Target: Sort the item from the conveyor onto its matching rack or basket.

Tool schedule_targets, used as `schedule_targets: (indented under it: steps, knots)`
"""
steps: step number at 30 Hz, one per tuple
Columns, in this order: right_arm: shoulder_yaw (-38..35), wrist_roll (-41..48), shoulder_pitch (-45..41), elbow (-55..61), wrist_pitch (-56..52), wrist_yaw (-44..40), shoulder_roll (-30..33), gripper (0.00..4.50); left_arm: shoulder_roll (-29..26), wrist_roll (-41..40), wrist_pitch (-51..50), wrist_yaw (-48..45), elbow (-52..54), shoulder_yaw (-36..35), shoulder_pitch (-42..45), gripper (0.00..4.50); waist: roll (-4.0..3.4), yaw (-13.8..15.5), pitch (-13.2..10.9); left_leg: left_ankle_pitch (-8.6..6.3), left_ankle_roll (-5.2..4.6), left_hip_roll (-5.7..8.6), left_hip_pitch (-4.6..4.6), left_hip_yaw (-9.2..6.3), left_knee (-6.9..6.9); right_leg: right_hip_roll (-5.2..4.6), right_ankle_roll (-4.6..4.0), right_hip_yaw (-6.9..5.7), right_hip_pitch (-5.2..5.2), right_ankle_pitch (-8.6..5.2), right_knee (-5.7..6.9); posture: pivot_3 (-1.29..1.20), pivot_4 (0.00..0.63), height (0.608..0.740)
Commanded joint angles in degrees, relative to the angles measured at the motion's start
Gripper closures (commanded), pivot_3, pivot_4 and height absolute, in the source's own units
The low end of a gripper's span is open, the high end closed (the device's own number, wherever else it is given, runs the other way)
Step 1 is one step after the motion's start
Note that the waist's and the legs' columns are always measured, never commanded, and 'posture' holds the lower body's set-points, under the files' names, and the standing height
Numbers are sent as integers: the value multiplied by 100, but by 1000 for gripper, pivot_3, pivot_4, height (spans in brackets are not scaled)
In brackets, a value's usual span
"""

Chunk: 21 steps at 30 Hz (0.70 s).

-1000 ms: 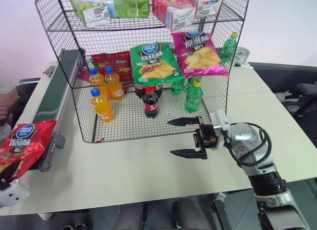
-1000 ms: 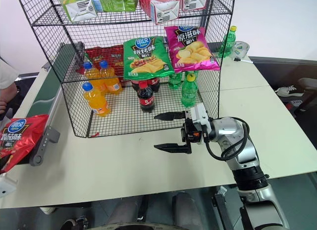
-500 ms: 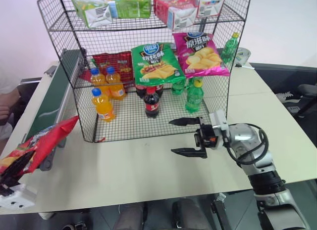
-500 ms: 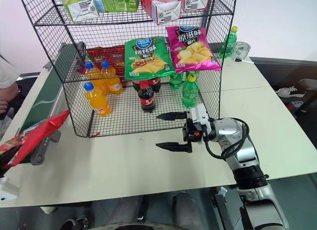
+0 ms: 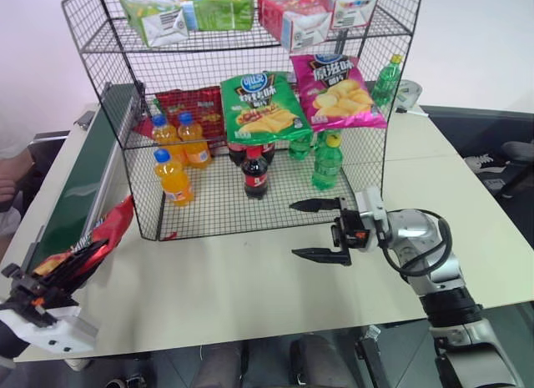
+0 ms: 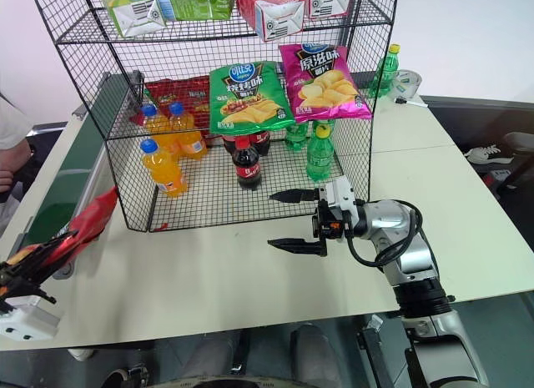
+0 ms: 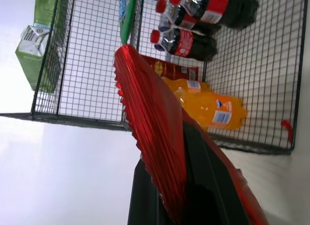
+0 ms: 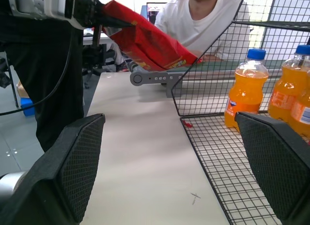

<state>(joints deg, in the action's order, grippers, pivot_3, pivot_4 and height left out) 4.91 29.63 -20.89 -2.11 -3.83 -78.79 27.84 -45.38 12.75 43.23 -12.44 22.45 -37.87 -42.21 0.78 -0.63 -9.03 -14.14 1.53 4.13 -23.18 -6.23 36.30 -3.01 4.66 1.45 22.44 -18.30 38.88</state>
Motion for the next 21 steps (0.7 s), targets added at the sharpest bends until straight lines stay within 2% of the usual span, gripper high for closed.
schedule_targets:
  steps: [1, 7, 11, 16, 21]
  knots:
    - [-138, 14, -26, 41, 113, 27, 19, 0, 95, -381, -185, -356, 541, -26, 90, 4457, 0, -1, 0, 0, 0, 0, 0, 0, 1, 0, 0, 0, -1, 0, 0, 0, 150, 740]
    - [-147, 17, -14, 38, 108, 41, 37, 0, 333, -793, -316, -1020, 1182, 207, -78, 4457, 0, -6, 0, 0, 0, 0, 0, 0, 1, 1, 0, 1, -2, 0, -3, 0, 150, 740]
    - [-153, 0, -30, 17, 102, 38, 30, 0, 545, -754, -222, -1304, 1305, 241, -166, 4457, -2, -12, -2, 0, 0, 0, 2, 0, 1, 1, -1, 2, -3, 0, -3, 0, 150, 740]
    - [-173, -10, -22, -17, 100, 47, 35, 0, 232, -766, -984, -1368, 1309, 79, 1067, 4457, -8, 81, -5, 0, 0, -1, 4, -11, 11, 4, -1, -13, -15, 0, -3, 0, 150, 740]
    - [-154, -39, -42, -55, 121, 66, 8, 0, -188, -1127, -1605, -1640, 1462, 371, 2104, 4457, -8, 70, -5, 0, 0, -1, 2, -2, 20, 6, 1, -3, -16, 0, -7, 0, 150, 740]
